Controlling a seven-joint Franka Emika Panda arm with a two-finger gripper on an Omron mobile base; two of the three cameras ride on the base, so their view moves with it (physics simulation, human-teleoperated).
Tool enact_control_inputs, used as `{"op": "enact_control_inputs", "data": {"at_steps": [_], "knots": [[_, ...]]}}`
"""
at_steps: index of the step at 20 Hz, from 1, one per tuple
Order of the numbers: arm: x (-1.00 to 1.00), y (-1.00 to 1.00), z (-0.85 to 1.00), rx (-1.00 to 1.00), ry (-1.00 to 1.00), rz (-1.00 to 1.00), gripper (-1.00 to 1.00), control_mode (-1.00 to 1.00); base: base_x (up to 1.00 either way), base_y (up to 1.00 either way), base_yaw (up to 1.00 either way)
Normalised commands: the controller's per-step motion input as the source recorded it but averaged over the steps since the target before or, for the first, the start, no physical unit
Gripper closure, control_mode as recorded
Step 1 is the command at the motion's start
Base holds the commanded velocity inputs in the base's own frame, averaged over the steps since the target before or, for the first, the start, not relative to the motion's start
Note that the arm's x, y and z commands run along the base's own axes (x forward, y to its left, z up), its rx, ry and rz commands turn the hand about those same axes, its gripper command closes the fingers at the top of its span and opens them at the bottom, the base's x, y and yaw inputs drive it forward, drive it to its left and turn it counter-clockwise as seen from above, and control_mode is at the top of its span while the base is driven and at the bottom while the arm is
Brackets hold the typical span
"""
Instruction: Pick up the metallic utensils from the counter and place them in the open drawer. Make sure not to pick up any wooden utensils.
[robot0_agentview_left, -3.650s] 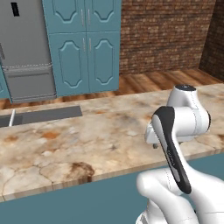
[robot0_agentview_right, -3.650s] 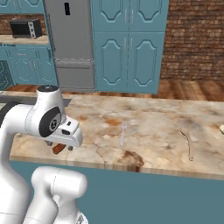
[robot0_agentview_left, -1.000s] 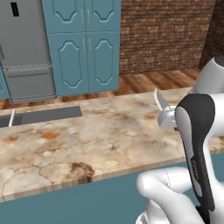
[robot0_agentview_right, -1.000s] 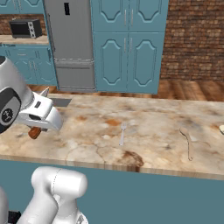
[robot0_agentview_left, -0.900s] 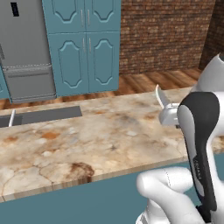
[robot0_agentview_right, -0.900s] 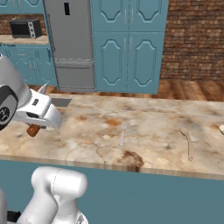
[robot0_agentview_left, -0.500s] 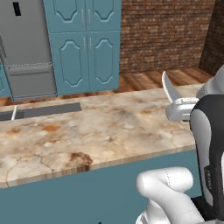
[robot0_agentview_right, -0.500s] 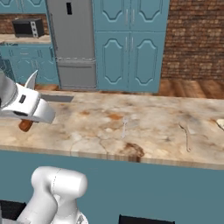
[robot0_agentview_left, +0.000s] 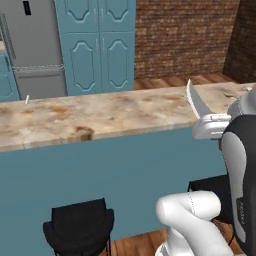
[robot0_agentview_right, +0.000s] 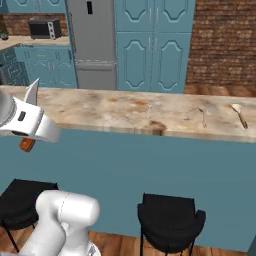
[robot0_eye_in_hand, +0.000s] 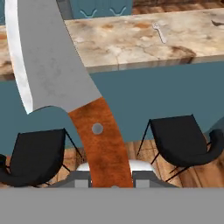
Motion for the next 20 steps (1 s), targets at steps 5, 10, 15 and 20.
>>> {"op": "enact_control_inputs", "data": {"at_steps": [5, 10, 15, 20], "knots": [[0.0, 0.0, 0.0, 0.0, 0.0, 0.0, 1.0, 1.0, -1.0, -0.34, -0.01], [0.0, 0.0, 0.0, 0.0, 0.0, 0.0, 1.0, 1.0, -0.48, -0.87, -0.02], [0.0, 0.0, 0.0, 0.0, 0.0, 0.0, 1.0, 1.0, 0.07, -1.0, 0.01], [0.0, 0.0, 0.0, 0.0, 0.0, 0.0, 1.0, 1.0, 0.16, -1.0, 0.01]]}}
